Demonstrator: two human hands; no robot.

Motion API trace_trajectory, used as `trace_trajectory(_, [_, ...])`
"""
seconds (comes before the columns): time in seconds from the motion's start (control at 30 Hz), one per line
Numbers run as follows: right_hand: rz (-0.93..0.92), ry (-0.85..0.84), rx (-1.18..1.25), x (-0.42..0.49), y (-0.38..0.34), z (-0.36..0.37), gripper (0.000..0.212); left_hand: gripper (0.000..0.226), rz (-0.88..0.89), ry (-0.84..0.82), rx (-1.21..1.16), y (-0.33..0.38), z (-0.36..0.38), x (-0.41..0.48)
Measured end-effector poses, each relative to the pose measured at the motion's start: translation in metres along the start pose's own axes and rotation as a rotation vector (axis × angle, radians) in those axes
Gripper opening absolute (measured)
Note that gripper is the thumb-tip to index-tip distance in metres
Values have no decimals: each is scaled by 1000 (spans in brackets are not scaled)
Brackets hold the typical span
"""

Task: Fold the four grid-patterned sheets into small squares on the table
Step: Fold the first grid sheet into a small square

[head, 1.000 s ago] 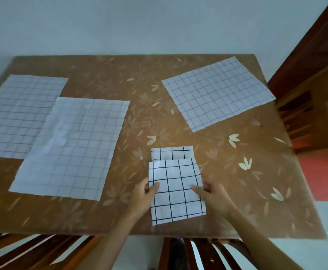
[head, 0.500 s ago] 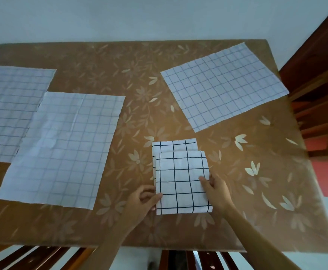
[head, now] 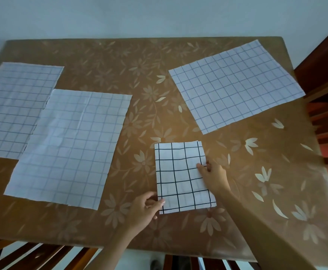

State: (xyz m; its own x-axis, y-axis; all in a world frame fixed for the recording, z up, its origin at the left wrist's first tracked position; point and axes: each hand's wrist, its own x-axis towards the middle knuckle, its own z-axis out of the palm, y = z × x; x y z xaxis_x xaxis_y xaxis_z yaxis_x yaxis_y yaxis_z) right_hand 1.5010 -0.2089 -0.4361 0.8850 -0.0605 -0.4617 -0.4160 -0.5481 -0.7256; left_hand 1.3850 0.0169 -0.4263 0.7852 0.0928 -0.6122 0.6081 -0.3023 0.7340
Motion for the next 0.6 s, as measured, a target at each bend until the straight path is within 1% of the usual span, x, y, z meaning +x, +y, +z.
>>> trace_trajectory(0.07, [-11,-2,-34,2,0,2,21,28,-8,29,22,3,2,1])
trace_trajectory(0.13, [-36,7,-83,2,0,3,18,28,6,107,61,5,4,2])
trace_trajectory(0.23, [-27,30,-119,0,3,3,16,16,66,183,142,7,6,7])
trace_trajectory(0.37, [25,88,-190,-7,4,2,29,17,139,196,326,-5,11,16])
trace_trajectory(0.43, [14,144,-237,-10,6,2,29,21,169,215,417,-7,13,20])
trace_trajectory(0.5, [-57,226,-279,-13,10,3,31,29,225,201,483,-7,16,20])
trace_trajectory(0.6, [-258,296,-410,-19,20,9,40,41,322,176,509,-4,20,18])
